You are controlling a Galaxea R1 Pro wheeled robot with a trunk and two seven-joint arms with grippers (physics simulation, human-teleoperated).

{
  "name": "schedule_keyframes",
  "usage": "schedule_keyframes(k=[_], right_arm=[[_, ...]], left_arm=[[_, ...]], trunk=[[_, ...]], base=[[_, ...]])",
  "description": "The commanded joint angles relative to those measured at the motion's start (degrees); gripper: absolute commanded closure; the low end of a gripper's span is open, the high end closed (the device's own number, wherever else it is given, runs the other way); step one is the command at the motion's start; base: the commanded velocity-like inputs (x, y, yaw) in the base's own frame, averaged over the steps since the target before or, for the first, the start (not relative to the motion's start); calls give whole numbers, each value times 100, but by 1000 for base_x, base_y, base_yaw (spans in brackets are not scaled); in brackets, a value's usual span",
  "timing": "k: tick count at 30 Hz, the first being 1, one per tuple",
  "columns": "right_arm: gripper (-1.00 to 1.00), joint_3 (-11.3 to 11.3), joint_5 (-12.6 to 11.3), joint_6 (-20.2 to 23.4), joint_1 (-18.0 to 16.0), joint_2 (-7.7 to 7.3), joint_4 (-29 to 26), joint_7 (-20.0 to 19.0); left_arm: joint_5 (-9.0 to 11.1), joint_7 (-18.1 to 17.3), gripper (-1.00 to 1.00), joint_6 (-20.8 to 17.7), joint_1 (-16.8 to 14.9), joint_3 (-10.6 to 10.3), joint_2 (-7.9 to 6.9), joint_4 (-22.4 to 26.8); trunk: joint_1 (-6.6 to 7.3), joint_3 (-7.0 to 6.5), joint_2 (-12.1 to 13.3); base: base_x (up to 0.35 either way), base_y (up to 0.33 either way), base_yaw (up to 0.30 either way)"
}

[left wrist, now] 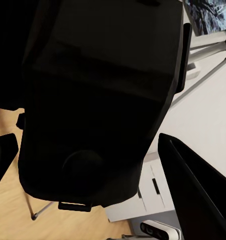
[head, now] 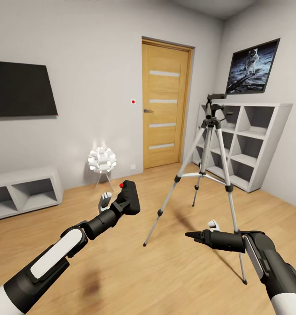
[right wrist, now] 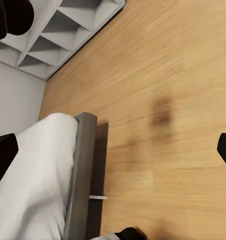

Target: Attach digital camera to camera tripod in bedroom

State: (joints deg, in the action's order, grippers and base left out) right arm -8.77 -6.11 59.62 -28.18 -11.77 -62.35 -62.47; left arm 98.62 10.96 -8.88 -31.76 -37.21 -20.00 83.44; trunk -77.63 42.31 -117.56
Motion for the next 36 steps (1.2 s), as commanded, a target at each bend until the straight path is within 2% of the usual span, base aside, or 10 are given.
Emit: schedule_keyframes(k=[1,20,24,27,30,32,36], right_arm=[[-100,0,-28,38,-3,-1,1,4],[-100,1,-22,38,-3,-1,4,6],[-100,1,-22,38,-3,1,18,28],[-100,3,-24,38,-3,10,32,186],[-100,1,-27,38,-3,18,44,343],[-100,-1,-31,38,-3,35,51,560],[-100,-2,-32,38,-3,47,55,734]], left_arm=[[43,32,100,0,-6,-6,-4,8],[88,126,100,0,-6,3,-4,-77],[99,423,100,0,-6,20,-1,-148],[99,1021,100,4,-6,43,10,-250],[96,1407,100,8,-6,55,38,-305],[79,1784,100,14,-6,74,124,-358],[66,2013,100,14,-6,82,221,-564]], trunk=[[23,-12,39],[441,-353,801],[529,-425,961],[594,-479,1081],[660,-533,1202],[704,-569,1282],[792,-641,1442]], base=[[0,0,0],[0,0,0],[0,0,0],[0,0,0],[0,0,0],[0,0,0],[0,0,0]])
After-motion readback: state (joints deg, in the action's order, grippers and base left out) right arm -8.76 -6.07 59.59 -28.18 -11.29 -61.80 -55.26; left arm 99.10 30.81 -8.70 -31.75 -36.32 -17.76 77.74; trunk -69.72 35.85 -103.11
